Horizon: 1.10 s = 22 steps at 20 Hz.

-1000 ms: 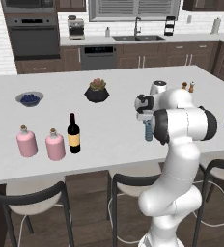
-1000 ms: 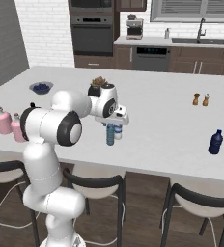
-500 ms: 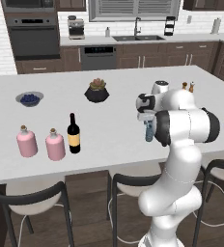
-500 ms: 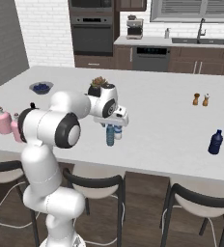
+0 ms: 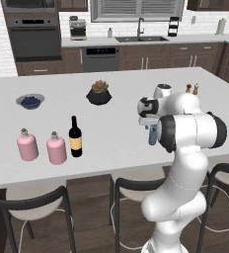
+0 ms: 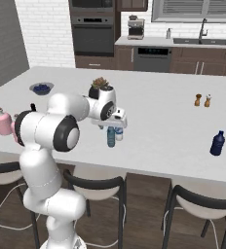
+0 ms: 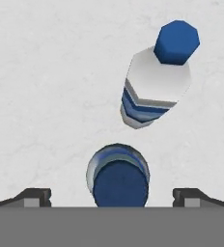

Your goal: Move the plastic bottles in the middle to the plastics group, and the glass bottles in the middle to the glass group.

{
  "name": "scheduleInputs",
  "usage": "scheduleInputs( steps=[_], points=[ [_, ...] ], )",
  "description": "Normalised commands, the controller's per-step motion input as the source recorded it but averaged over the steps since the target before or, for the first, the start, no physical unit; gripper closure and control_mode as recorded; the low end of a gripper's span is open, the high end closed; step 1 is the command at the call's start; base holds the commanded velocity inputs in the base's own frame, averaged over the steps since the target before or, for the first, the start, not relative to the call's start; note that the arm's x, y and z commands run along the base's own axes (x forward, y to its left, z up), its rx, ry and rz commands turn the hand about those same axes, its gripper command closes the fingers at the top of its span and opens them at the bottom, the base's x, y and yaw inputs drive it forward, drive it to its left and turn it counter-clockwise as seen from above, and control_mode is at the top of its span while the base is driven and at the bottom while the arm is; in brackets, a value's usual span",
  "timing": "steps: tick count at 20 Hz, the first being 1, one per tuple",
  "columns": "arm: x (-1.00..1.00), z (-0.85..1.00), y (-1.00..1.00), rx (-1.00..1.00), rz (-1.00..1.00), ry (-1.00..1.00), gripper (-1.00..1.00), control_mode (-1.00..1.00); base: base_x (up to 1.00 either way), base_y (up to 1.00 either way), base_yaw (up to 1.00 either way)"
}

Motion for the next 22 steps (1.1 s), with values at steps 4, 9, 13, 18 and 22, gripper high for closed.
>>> scheduleInputs(
  steps=[4, 9, 13, 18, 22],
  points=[
    [0.27, -0.31, 0.03, 0.0, 0.0, -0.02, -1.0, -1.0, 0.0, 0.0, 0.0],
    [0.09, -0.11, -0.12, 0.01, 0.0, -0.03, -1.0, -1.0, 0.0, 0.0, 0.0],
    [-0.23, 0.0, -0.07, 0.05, 0.0, -0.06, -1.0, -1.0, 0.0, 0.0, 0.0],
    [-0.15, 0.0, 0.02, 0.01, 0.0, -0.04, -1.0, -1.0, 0.0, 0.0, 0.0],
    [0.0, -0.25, 0.05, 0.0, 0.0, -0.06, -1.0, -1.0, 0.0, 0.0, 0.0]
  ],
)
